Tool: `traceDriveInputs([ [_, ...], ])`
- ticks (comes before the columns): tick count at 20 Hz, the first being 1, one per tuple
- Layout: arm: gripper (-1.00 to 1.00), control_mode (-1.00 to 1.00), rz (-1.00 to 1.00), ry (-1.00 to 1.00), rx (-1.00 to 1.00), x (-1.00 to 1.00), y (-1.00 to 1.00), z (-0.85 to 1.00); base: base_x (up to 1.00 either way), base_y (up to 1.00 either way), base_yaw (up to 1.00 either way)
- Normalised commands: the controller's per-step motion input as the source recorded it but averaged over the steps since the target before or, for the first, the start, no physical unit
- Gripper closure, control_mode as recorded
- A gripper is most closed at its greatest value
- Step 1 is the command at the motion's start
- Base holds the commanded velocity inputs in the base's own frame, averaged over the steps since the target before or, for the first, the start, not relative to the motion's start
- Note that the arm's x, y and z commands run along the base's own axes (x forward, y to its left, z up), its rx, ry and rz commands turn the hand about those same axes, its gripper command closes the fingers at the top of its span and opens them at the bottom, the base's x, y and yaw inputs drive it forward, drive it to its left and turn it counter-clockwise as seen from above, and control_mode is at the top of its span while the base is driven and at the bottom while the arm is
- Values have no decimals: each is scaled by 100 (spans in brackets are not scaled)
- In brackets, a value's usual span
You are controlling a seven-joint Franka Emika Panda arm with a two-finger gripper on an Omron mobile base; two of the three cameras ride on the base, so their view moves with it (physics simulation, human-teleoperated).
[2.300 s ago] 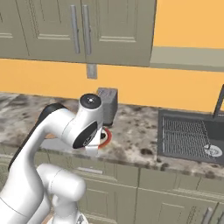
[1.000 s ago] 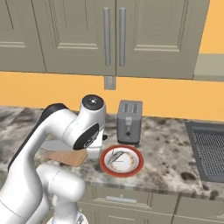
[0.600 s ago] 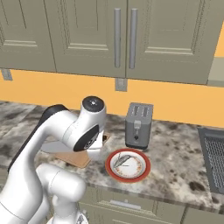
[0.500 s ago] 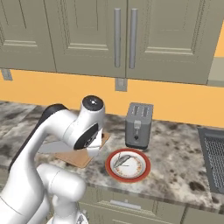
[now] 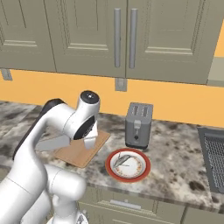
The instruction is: Pick up the knife from the drawer and place it on the cutting board. Then place the meat from the plate to the cutting board.
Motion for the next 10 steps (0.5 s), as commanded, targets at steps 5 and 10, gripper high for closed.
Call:
traceDriveInputs([
  [5,100,-100,7,0,1,45,23,-40,0,0,0],
  [10,100,-100,6,0,0,48,5,-39,0,0,0],
])
